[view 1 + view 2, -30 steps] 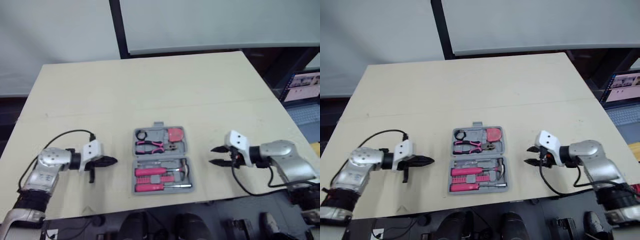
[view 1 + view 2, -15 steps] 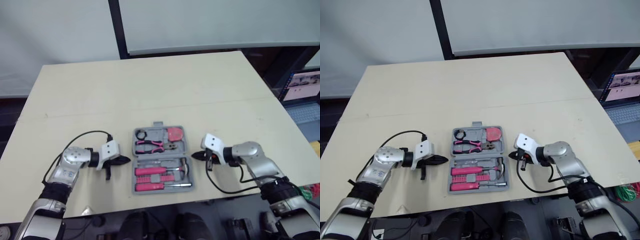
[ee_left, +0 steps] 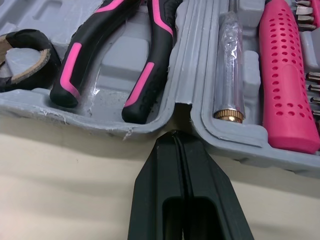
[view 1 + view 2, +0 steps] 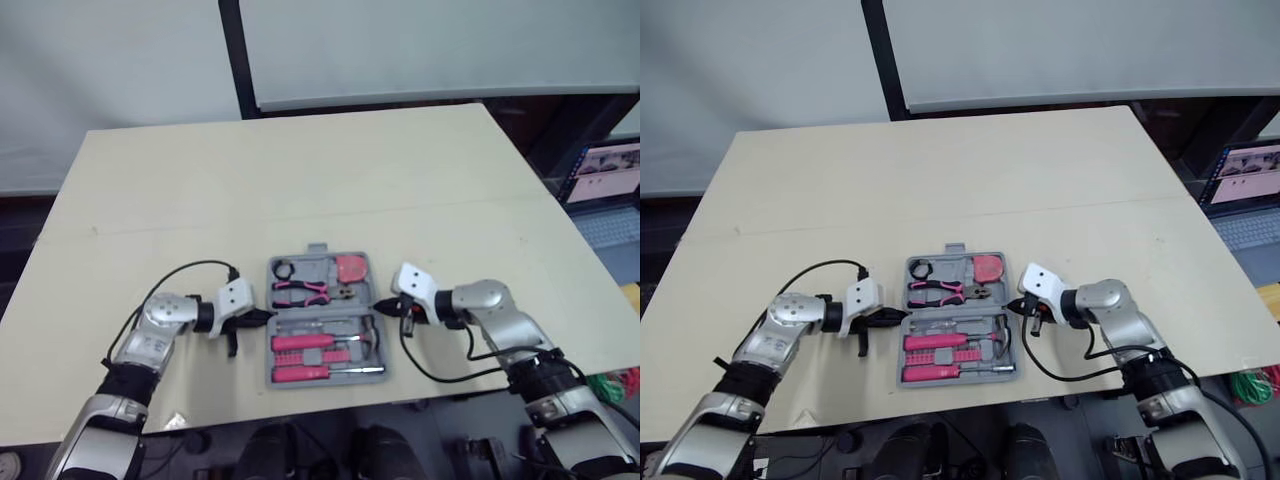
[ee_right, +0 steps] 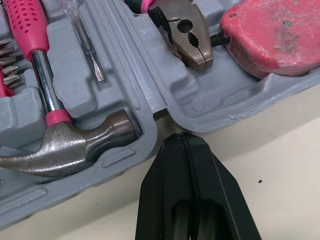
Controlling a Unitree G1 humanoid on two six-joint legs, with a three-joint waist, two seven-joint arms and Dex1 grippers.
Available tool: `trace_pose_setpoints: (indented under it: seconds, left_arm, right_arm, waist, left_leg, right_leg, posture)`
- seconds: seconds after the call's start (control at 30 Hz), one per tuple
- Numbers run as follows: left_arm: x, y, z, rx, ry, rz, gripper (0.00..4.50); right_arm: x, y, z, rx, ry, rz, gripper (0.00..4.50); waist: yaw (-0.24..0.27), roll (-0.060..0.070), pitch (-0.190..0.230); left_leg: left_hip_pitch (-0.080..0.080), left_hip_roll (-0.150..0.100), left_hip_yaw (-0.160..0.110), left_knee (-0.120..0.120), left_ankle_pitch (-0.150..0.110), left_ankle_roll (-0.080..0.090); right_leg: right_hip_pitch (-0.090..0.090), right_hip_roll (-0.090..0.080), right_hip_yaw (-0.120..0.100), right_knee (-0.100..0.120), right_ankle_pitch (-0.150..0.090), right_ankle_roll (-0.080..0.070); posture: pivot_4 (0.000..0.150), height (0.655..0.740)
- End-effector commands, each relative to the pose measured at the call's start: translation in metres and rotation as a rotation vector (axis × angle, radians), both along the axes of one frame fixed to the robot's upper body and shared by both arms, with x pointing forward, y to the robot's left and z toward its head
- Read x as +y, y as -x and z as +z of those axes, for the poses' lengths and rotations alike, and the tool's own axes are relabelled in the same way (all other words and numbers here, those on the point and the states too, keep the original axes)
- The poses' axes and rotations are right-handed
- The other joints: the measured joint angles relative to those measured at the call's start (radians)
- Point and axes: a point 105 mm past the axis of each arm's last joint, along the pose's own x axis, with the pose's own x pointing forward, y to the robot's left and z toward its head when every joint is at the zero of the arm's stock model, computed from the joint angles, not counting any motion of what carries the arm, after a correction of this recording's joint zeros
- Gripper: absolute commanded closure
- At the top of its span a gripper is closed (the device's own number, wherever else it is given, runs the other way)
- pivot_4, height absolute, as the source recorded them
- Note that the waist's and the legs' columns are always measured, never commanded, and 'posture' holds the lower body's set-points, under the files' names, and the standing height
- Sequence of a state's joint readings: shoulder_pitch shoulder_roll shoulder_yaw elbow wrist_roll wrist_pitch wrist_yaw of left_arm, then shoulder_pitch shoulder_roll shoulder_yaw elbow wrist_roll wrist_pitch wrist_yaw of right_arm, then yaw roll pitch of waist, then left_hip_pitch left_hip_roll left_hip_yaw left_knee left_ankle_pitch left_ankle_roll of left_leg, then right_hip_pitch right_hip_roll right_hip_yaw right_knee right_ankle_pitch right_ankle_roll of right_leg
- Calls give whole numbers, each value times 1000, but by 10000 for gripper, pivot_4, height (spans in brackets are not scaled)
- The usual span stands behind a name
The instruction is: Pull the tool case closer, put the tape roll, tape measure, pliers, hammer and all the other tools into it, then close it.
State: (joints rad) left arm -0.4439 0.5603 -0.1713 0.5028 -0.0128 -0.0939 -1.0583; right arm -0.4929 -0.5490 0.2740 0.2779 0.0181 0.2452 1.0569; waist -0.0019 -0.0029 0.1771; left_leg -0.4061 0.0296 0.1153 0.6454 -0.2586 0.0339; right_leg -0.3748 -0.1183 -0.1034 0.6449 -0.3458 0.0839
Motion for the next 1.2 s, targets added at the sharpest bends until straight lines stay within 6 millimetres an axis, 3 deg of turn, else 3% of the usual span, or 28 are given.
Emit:
trace_pose_setpoints:
  seconds: [0.03,0.27,0.67,1.2]
  left_arm:
    - [-16,5,-2,2,1,-51,45000]
    - [-23,15,-1,21,8,-79,45000]
    - [-24,49,-3,74,-3,-96,45000]
    - [-25,39,-1,49,-14,-52,45000]
  right_arm:
    - [17,0,10,-23,-30,54,44671]
    - [21,8,13,-20,-43,76,44671]
    - [25,40,17,32,-71,112,44671]
    - [18,34,14,28,-56,71,44671]
  waist:
    - [0,0,0]
    - [-1,0,0]
    - [-4,0,0]
    - [-1,0,0]
  left_leg:
    - [0,0,0,0,0,0]
    - [0,0,0,0,0,0]
    - [0,1,0,-1,-4,-2]
    - [0,1,0,0,-4,-3]
  right_leg:
    - [0,0,0,0,0,0]
    - [0,0,1,0,0,0]
    - [0,-2,1,-2,0,-1]
    - [0,-2,1,-2,-1,-1]
  posture:
    - [1500,7278]
    - [1500,7278]
    - [1500,7278]
    - [1500,7278]
